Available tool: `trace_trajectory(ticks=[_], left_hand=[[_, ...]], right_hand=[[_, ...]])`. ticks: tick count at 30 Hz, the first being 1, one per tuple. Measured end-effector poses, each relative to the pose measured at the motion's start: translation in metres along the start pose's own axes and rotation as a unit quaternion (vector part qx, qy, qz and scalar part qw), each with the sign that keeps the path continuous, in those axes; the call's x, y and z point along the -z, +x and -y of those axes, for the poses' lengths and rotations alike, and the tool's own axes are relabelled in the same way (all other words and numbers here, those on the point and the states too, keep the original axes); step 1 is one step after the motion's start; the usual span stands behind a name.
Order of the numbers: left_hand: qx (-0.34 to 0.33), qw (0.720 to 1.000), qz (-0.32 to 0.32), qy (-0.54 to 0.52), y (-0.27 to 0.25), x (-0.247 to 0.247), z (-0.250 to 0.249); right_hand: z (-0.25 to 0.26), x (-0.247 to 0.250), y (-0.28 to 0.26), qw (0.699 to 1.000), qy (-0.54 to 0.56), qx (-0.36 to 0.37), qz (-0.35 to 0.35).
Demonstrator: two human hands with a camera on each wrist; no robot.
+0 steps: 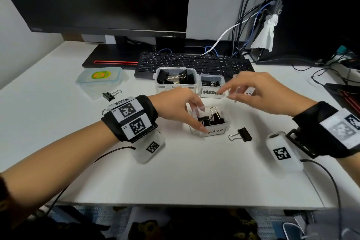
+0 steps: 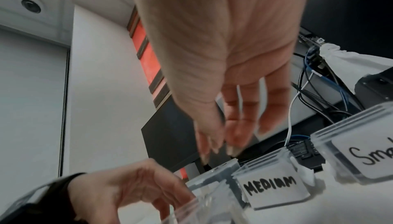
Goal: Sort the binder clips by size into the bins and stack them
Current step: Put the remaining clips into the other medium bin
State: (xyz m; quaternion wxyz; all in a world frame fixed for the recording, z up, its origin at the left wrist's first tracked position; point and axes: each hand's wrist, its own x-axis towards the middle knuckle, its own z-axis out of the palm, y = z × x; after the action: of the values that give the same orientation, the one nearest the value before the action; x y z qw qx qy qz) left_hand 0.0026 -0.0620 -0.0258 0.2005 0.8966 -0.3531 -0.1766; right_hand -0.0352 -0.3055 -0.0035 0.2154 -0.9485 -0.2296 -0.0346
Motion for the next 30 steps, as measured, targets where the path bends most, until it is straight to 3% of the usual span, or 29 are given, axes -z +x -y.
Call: trace_trajectory(ticks=[3,6,9,12,16,20,23,26,28,30], left_hand=[[-0.009,0.999,-0.017,0.045,-0.003,0.000,-0.005],[-0.014,0.995,-0.036,0.096,-0.004,-0.001,-0.009],[-0.004,0.994,-0.034,0.101,-0.004,-0.001,-0.009],[0.001,0.995,-0.030,0.092,-0.004,0.000,-0.007],[-0.001,0.997,-0.029,0.076,-0.003,0.000,-0.006],[0.006,0.998,-0.022,0.064,-0.003,-0.001,-0.004],[0.012,0.998,-0.017,0.057,-0.002,-0.001,-0.002],[0.015,0.998,-0.017,0.057,-0.003,0.000,-0.002],[0.014,0.998,-0.017,0.056,-0.004,0.001,-0.003],[0.013,0.998,-0.023,0.062,-0.005,0.002,-0.005]], right_hand=[[0.005,-0.006,-0.005,0.999,-0.019,0.039,0.023],[0.010,-0.013,-0.008,0.990,-0.126,0.029,0.063],[0.014,-0.020,-0.008,0.983,-0.155,0.030,0.095],[0.014,-0.019,-0.006,0.983,-0.131,0.012,0.132],[0.011,-0.015,0.001,0.985,-0.013,-0.021,0.170],[0.010,-0.022,0.004,0.976,0.001,-0.043,0.215],[0.013,-0.024,0.003,0.979,0.010,-0.043,0.200],[0.015,-0.014,0.002,0.992,0.024,-0.028,0.124],[0.013,-0.003,0.001,0.997,0.005,-0.047,0.067],[0.007,0.006,0.000,0.994,-0.026,-0.087,0.068]])
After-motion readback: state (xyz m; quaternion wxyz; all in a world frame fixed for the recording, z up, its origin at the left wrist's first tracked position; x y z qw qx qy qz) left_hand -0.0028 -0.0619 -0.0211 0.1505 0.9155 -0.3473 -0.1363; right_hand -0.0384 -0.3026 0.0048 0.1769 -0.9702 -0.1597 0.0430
